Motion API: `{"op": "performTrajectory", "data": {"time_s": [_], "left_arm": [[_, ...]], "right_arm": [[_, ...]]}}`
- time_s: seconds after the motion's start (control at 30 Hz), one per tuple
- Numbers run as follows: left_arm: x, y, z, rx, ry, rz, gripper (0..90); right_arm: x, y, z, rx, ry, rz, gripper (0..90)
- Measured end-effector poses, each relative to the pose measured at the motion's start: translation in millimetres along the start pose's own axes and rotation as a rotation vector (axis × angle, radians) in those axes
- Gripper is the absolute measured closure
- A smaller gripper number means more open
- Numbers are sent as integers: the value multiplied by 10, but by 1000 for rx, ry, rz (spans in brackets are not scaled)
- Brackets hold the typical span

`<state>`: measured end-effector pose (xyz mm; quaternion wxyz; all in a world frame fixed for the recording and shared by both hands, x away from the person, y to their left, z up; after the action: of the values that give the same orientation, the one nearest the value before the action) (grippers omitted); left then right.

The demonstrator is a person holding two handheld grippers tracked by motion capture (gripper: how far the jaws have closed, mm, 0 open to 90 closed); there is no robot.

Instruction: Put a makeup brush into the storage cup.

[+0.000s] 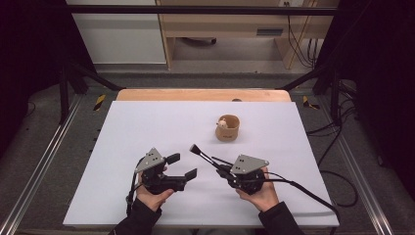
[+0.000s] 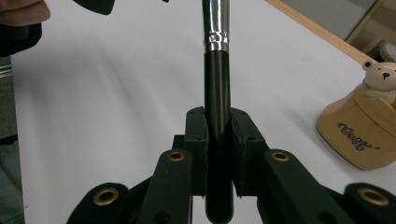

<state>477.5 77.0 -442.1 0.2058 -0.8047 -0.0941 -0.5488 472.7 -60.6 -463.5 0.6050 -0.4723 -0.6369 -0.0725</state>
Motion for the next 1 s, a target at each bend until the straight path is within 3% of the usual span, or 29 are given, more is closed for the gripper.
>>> {"op": "performTrajectory", "data": {"time_s": [0.37,1.0], "left_arm": [[111,129,-41,-21,-19,-39,140],[161,254,-72,-55,-46,-62,217]], "right_arm": [[30,2,3,-3,22,-22,792],[56,1,17,1,41,-40,792]]}}
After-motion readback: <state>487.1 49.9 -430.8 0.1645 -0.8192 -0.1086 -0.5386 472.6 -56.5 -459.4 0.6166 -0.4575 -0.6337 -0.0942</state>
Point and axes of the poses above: each handheld gripper's, and its own axes: y roughly forward along the jaws, x roughly out of its top, z roughly to its left, the point moved 10 cm from there along y, roughly forward along the jaws, and after that the axes turned 13 degrees about -x, right-handed, at the moved point
